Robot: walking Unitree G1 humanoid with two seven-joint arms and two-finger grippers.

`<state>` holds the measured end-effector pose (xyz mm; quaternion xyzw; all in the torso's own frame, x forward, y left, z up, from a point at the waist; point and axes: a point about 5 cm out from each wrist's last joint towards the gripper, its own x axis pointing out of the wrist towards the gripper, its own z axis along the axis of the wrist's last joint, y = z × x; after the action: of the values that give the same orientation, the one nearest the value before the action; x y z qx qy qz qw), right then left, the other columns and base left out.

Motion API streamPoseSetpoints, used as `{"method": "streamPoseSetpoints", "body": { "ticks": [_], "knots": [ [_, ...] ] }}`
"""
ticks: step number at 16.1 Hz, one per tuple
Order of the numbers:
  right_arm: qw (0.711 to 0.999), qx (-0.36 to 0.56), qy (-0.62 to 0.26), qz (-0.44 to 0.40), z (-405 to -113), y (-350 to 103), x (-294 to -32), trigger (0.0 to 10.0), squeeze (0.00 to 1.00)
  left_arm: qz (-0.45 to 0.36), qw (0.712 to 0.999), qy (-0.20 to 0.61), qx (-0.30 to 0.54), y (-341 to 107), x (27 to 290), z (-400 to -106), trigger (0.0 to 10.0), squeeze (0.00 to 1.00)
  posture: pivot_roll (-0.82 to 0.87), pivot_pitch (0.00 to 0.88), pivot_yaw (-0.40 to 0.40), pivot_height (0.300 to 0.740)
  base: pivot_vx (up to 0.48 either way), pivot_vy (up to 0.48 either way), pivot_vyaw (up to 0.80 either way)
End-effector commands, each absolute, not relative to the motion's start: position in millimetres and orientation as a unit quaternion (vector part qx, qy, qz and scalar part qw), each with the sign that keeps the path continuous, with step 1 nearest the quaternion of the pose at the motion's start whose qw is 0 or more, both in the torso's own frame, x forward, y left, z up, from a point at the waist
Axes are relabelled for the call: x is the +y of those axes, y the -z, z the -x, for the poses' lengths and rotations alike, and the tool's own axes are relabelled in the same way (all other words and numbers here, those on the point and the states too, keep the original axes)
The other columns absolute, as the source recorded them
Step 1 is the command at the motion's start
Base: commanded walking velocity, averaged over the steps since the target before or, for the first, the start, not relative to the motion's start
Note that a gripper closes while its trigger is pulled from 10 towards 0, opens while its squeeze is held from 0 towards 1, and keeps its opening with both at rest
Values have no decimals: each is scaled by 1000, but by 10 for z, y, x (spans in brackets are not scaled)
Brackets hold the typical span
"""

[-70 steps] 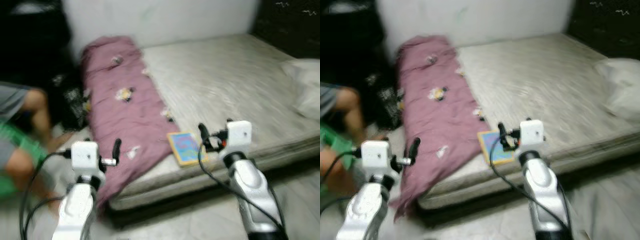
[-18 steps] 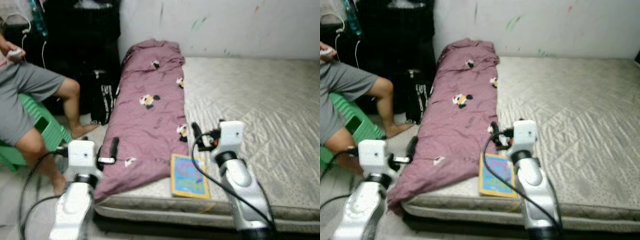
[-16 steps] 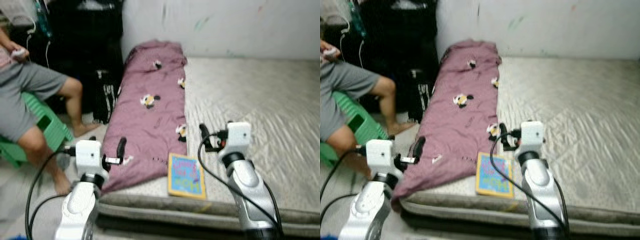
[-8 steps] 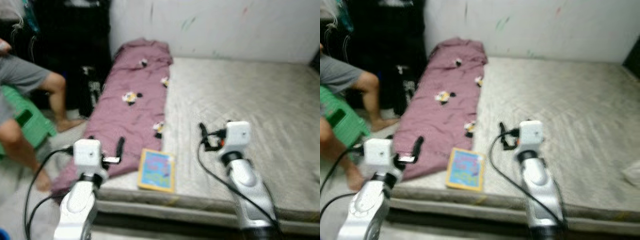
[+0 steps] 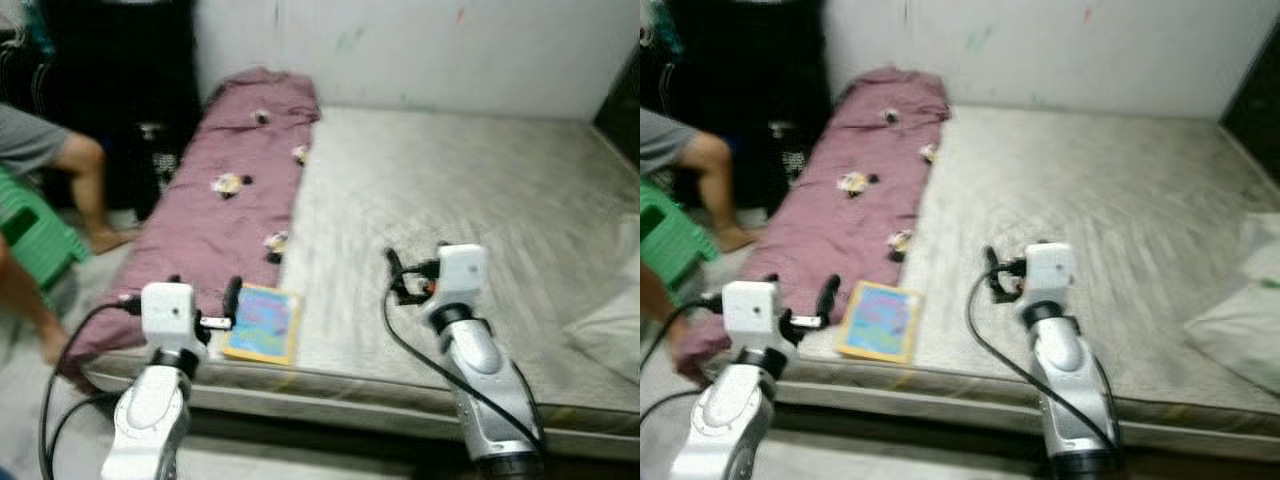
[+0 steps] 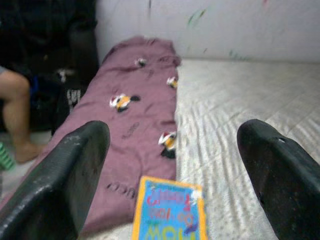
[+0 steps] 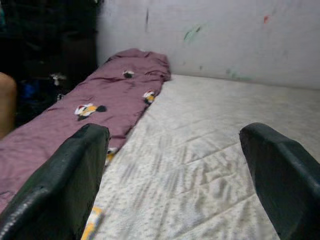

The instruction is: Clean up the room

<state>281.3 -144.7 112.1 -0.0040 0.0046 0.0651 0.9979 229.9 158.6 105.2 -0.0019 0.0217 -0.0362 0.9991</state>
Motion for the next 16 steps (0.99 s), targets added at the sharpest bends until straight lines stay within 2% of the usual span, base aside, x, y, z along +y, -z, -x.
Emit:
{"method": "streamPoseSetpoints", "body": {
  "ticks": [1,5,16],
  "knots": [
    [998,0,-58,10,-2831,-1149,-1498,10000,0,2,999,38,19,-1065,1572,-2301,10000,0,-64,0,-4,740,0,-307,0],
    [998,0,-58,11,-2839,-1147,-1497,10000,0,1,999,38,18,-1063,1571,-2307,10000,0,-63,0,-5,740,0,-305,0],
    [999,5,-53,3,-2860,-1133,-1515,10000,0,11,999,47,5,-1087,1550,-2312,10000,0,-64,0,-8,740,0,0,0]
  ]
}}
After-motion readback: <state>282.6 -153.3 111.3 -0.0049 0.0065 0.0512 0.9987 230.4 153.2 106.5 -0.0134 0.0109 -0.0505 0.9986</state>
